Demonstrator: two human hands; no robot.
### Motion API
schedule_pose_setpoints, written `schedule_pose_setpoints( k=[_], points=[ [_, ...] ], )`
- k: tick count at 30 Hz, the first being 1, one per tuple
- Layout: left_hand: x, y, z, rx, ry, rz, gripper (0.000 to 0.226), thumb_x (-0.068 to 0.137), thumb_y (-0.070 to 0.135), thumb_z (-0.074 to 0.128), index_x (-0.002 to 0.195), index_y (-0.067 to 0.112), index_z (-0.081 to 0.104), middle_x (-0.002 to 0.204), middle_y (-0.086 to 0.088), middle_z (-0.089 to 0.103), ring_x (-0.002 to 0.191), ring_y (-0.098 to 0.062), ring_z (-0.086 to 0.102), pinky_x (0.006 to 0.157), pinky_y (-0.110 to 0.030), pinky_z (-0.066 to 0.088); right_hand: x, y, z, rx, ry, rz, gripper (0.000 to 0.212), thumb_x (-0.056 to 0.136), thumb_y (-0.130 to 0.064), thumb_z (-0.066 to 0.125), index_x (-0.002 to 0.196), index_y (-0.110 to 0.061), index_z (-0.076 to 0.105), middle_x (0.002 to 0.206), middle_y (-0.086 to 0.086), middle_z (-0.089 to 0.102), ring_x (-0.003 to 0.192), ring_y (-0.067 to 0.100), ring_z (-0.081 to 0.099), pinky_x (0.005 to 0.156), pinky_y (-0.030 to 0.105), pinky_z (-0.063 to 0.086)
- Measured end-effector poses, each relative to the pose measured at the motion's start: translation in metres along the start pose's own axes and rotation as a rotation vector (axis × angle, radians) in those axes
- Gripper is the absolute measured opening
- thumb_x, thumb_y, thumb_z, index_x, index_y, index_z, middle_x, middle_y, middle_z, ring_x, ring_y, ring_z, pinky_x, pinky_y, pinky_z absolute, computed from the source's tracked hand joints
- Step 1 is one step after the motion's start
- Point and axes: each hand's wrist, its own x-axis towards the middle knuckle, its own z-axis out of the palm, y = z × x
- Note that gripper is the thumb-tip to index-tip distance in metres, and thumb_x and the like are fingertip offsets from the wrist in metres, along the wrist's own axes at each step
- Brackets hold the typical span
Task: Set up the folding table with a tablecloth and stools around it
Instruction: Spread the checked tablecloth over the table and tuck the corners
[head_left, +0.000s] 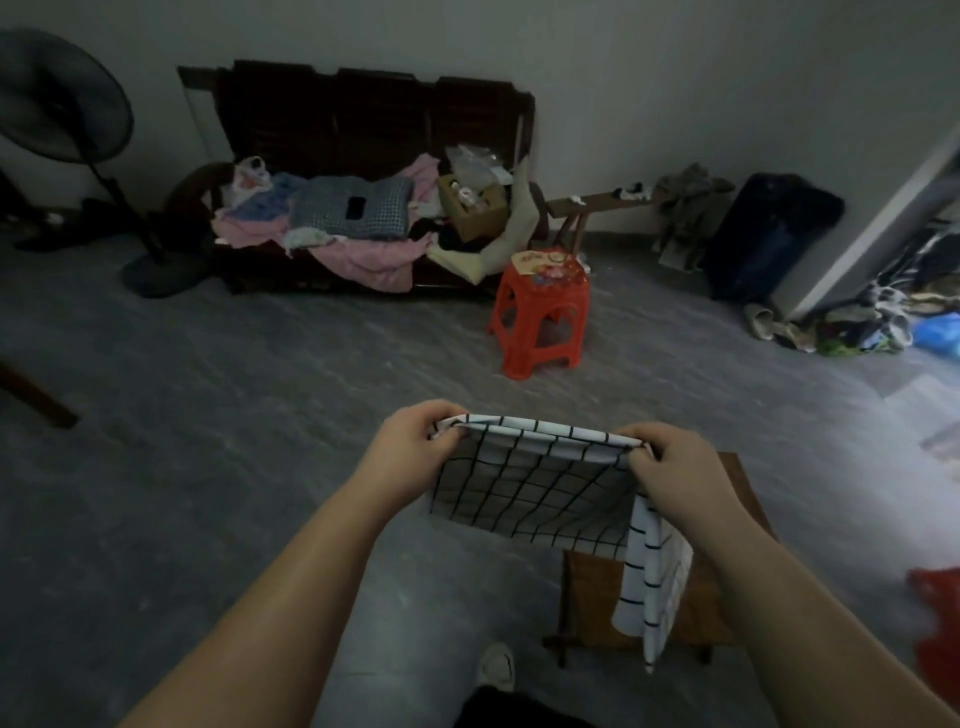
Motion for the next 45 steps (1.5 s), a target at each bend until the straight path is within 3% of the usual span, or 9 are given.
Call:
schedule_pose_setpoints(
  k=[11,18,23,26,30,35,39,41,45],
  points=[
    [0.172,-0.005,0.004,0.103,-0.1,0.014,0.015,0.09,0.018,0.066,0.09,0.031,0.073,0.078,0.014,0.07,0.066,0.006,0.057,0.06,-0.014,0.04,0.146,0.018,0.015,0.018,0.068,0.056,0.042,0.091,-0.016,0.057,0.053,-0.035,0.053,0.05,-0.014,0.054,0.052,0.008,0.048,0.052,0.029,0.035],
    [0.275,0.019,0.015,0.071,-0.103,0.041,0.014,0.09,0.021,0.066,0.093,0.032,0.074,0.085,0.013,0.073,0.078,-0.004,0.065,0.07,-0.024,0.051,0.22,0.011,-0.018,0.01,0.115,0.072,0.023,0.092,-0.019,0.054,0.087,-0.031,0.073,0.064,-0.006,0.065,0.058,0.006,0.058,0.051,0.02,0.041],
    [0.342,0.041,0.049,0.033,-0.215,0.144,0.016,0.09,0.022,0.066,0.092,0.035,0.075,0.085,0.021,0.071,0.079,0.004,0.063,0.065,-0.016,0.044,0.242,0.025,-0.048,-0.004,0.217,0.181,0.029,0.095,-0.022,0.054,0.074,-0.039,0.063,0.053,-0.009,0.054,0.05,0.008,0.049,0.051,0.024,0.039],
    [0.38,0.056,0.077,0.027,-0.302,0.235,0.016,0.091,0.022,0.065,0.093,0.035,0.073,0.085,0.02,0.07,0.08,0.005,0.062,0.065,-0.015,0.043,0.246,0.036,-0.062,-0.008,0.356,0.256,0.033,0.095,-0.019,0.054,0.062,-0.02,0.057,0.049,-0.004,0.043,0.046,0.01,0.039,0.054,0.028,0.033],
    [0.43,0.082,0.115,0.023,-0.472,0.395,0.015,0.093,0.021,0.064,0.092,0.034,0.07,0.085,0.02,0.069,0.079,0.006,0.061,0.069,-0.02,0.047,0.244,0.035,-0.078,0.019,0.535,0.369,0.02,0.093,-0.015,0.056,0.084,-0.002,0.068,0.061,0.016,0.055,0.049,0.008,0.041,0.052,0.027,0.033],
    [0.48,0.126,0.156,0.11,-0.7,0.629,0.016,0.094,0.023,0.063,0.093,0.039,0.065,0.089,0.012,0.068,0.085,-0.009,0.063,0.073,-0.027,0.047,0.24,0.025,-0.085,-0.046,0.827,0.524,0.019,0.084,-0.021,0.058,0.083,-0.013,0.075,0.065,0.003,0.066,0.063,0.015,0.06,0.061,0.031,0.044],
    [0.484,0.154,0.18,0.039,-0.853,0.742,0.013,0.096,0.022,0.064,0.107,0.029,0.067,0.093,0.006,0.066,0.084,-0.009,0.06,0.062,-0.006,0.039,0.224,0.011,-0.081,0.039,1.095,0.695,0.018,0.084,-0.011,0.063,0.091,-0.017,0.079,0.078,0.001,0.074,0.074,0.012,0.064,0.069,0.026,0.047],
    [0.476,0.163,0.19,-0.044,-0.948,0.752,0.028,0.095,0.017,0.064,0.122,0.023,0.064,0.11,0.002,0.065,0.097,-0.009,0.06,0.071,-0.001,0.041,0.21,0.005,-0.078,0.118,1.246,0.756,0.019,0.085,-0.011,0.061,0.087,-0.017,0.078,0.076,0.002,0.072,0.067,0.009,0.062,0.062,0.02,0.046],
    [0.439,0.178,0.197,-0.203,-1.055,0.762,0.045,0.093,0.012,0.066,0.134,0.026,0.053,0.129,0.008,0.053,0.106,0.009,0.054,0.086,-0.004,0.045,0.17,0.0,-0.073,0.359,1.525,0.821,0.02,0.086,-0.015,0.056,0.085,-0.01,0.075,0.086,0.015,0.072,0.079,0.026,0.068,0.073,0.039,0.056]
  ],
)
